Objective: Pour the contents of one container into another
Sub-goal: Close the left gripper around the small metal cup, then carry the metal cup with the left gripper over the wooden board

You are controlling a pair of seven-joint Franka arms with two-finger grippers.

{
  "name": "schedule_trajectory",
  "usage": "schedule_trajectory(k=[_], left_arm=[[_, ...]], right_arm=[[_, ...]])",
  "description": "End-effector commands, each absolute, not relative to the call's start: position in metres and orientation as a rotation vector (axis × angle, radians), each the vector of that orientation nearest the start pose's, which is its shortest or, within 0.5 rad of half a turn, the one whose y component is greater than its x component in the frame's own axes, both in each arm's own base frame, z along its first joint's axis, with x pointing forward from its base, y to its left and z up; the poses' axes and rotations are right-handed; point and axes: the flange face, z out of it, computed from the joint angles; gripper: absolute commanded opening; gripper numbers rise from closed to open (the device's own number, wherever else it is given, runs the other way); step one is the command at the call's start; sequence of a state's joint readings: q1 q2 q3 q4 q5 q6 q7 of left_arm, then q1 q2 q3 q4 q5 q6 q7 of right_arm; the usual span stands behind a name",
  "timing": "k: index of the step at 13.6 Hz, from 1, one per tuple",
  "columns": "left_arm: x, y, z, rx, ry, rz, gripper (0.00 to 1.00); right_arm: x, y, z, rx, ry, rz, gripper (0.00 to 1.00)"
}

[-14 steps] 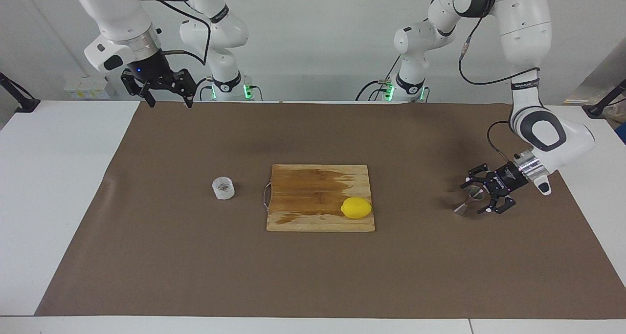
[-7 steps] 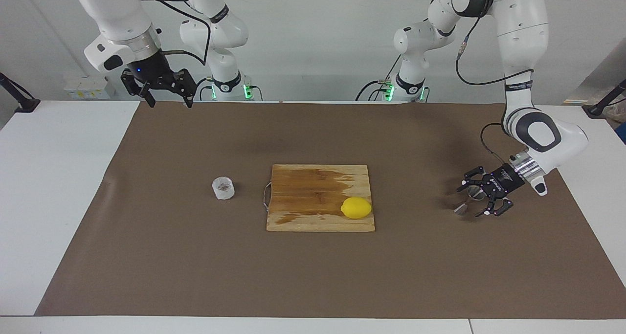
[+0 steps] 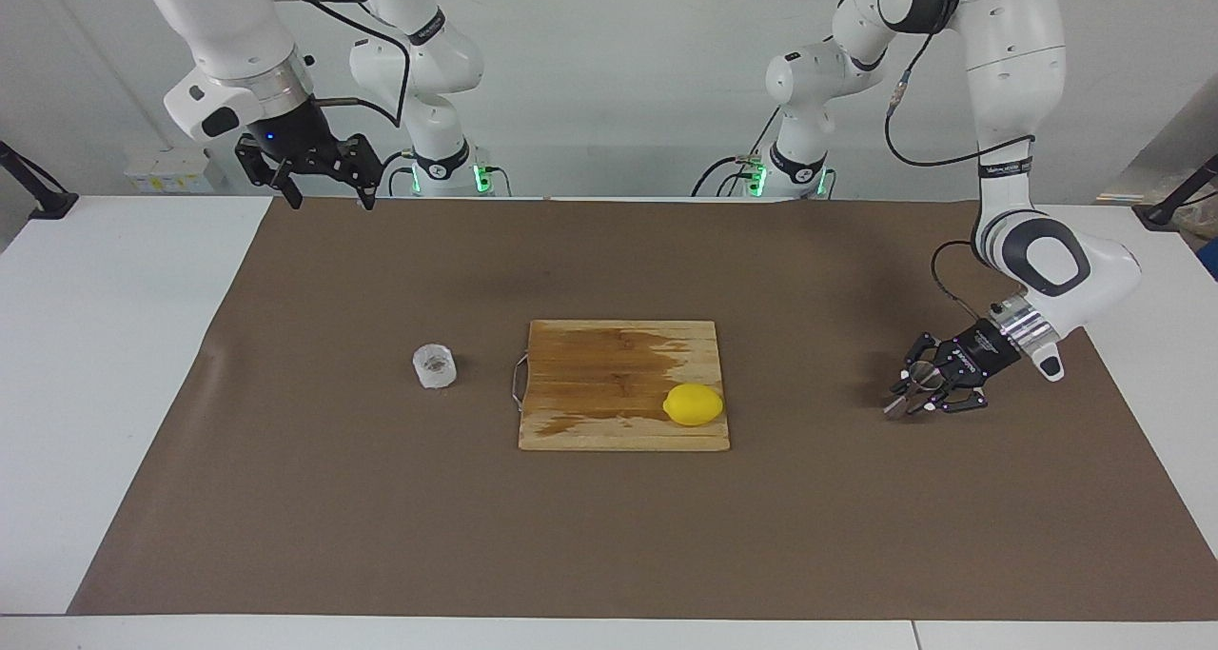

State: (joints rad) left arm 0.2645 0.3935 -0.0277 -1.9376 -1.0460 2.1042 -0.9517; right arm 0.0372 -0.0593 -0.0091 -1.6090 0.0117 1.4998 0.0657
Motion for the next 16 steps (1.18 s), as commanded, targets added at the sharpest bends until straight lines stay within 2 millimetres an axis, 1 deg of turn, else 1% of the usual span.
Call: schedule_trajectory(k=[1,3,4,6,7,9,10,11,14,16], left_arm=[[0.592,0.108,0.289,1.369,1.902,-0.581,0.00],[0.595,0.108,0.296,1.354,1.888,-0.589,0.00],[0.595,0.106,0.304,1.355,1.871,-0.594,0.00],[0.596,0.093,0.325,1.368,1.851,-0.581,0.00],[0.599,0.072,0.336,1.387,1.837,-0.589,0.00],[0.600,0.032,0.351,1.409,1.827,-0.626,0.00],[0.601,0.003,0.361,1.415,1.833,-0.648,0.00],[0.602,-0.014,0.372,1.404,1.847,-0.645,0.00],[0.601,-0.072,0.414,1.360,1.877,-0.678,0.00],[0.597,-0.107,0.441,1.312,1.894,-0.669,0.00]], right_arm=[[0.526,0.016,0.636,-3.111,0.093,0.074,1.00],[0.526,0.016,0.636,-3.111,0.093,0.074,1.00],[0.526,0.016,0.636,-3.111,0.093,0.074,1.00],[0.526,0.016,0.636,-3.111,0.093,0.074,1.00],[0.526,0.016,0.636,-3.111,0.093,0.074,1.00],[0.526,0.016,0.636,-3.111,0.093,0.074,1.00],[0.526,0.016,0.636,-3.111,0.093,0.074,1.00],[0.526,0.016,0.636,-3.111,0.093,0.074,1.00],[0.526,0.016,0.636,-3.111,0.093,0.074,1.00],[0.526,0.016,0.636,-3.111,0.093,0.074,1.00]])
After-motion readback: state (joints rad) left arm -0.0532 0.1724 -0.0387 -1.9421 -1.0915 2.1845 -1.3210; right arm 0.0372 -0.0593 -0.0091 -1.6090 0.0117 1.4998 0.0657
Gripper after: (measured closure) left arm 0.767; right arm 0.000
